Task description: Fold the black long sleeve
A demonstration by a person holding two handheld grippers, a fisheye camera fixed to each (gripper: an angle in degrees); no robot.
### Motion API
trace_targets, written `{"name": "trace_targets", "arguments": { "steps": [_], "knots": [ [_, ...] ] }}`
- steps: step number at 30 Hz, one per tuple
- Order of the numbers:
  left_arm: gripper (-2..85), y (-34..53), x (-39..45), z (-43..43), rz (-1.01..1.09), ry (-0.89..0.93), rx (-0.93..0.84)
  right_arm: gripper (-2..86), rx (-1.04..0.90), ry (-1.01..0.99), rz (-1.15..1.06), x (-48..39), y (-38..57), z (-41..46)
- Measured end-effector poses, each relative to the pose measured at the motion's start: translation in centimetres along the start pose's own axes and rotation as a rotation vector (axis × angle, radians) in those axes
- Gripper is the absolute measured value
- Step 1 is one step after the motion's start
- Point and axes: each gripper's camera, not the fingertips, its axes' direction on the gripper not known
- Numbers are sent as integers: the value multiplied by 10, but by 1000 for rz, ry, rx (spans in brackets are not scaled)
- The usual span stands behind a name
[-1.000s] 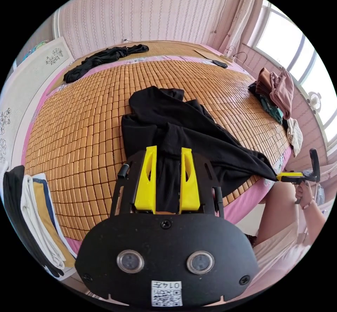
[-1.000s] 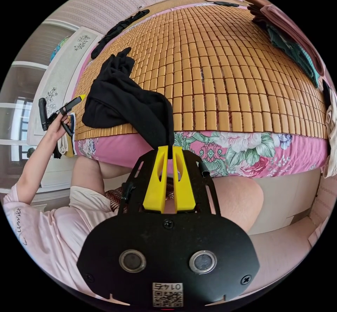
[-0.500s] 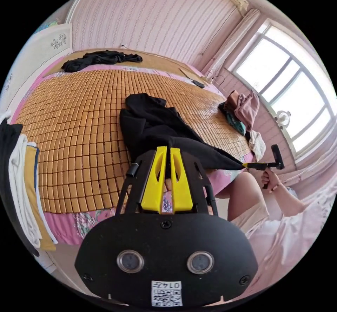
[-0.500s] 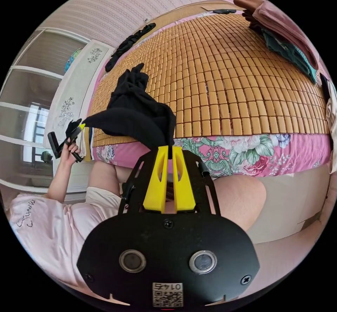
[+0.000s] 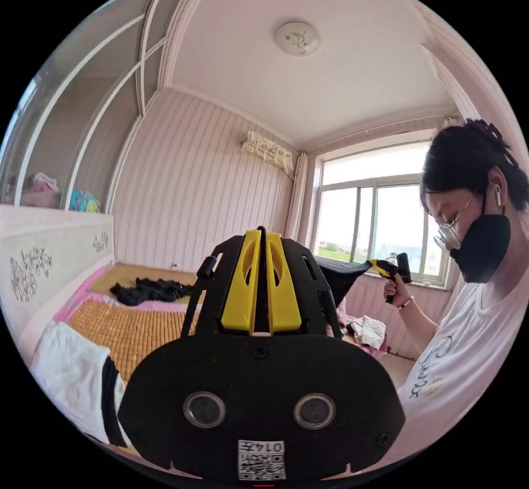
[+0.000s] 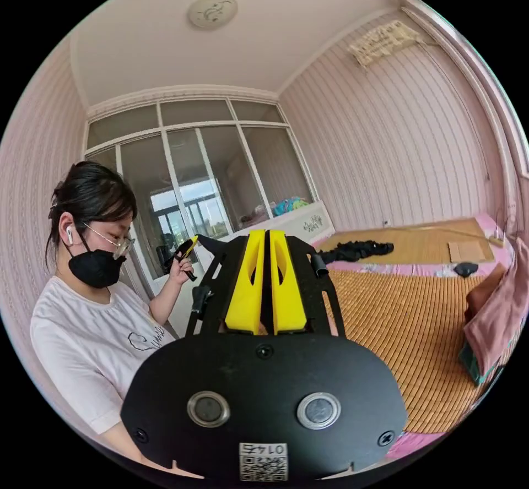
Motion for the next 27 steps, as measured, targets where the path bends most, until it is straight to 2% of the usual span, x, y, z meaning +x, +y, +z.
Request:
{"name": "trace_targets", "arguments": {
  "steps": [3, 6, 9, 10, 12, 13, 14, 15, 18, 20, 23, 27],
  "knots": [
    [-10, -53, 31, -27, 154, -58, 115, 5, 56, 41, -220, -66, -57, -20],
    [-10, -88, 51, -43, 281, -127, 144, 2, 73, 157, -383, -114, -93, -26],
    [-10, -94, 44, -36, 277, -178, 80, -3, 92, 357, -365, -110, -108, -4],
    [-10, -91, 39, -32, 256, -175, 55, -4, 36, 403, -342, -92, -112, 14],
    [-10, -66, 17, -17, 109, -72, 1, -4, -118, 274, -251, -47, -110, 49],
    [-10, -59, 17, -15, 85, -38, -7, -4, -195, 96, -165, -14, -96, 75],
    [-10, -43, 21, -11, 75, -9, -36, -4, -266, 0, -77, 15, -71, 107],
    [-10, -25, 30, -9, 90, -26, -70, -4, -302, -6, -37, 27, -54, 124],
    [-10, 17, 38, -11, 81, -109, -192, -4, -590, 3, 136, 79, 62, 219],
    [-10, 38, 28, -13, 29, -190, -284, -3, -725, -116, 381, 116, 172, 279],
    [-10, 69, 10, -18, -14, -329, -430, -3, -800, -263, 664, 140, 288, 335],
    [-10, 112, -6, -23, -21, -457, -669, 0, -916, -184, 756, 143, 361, 387]
  ]
}}
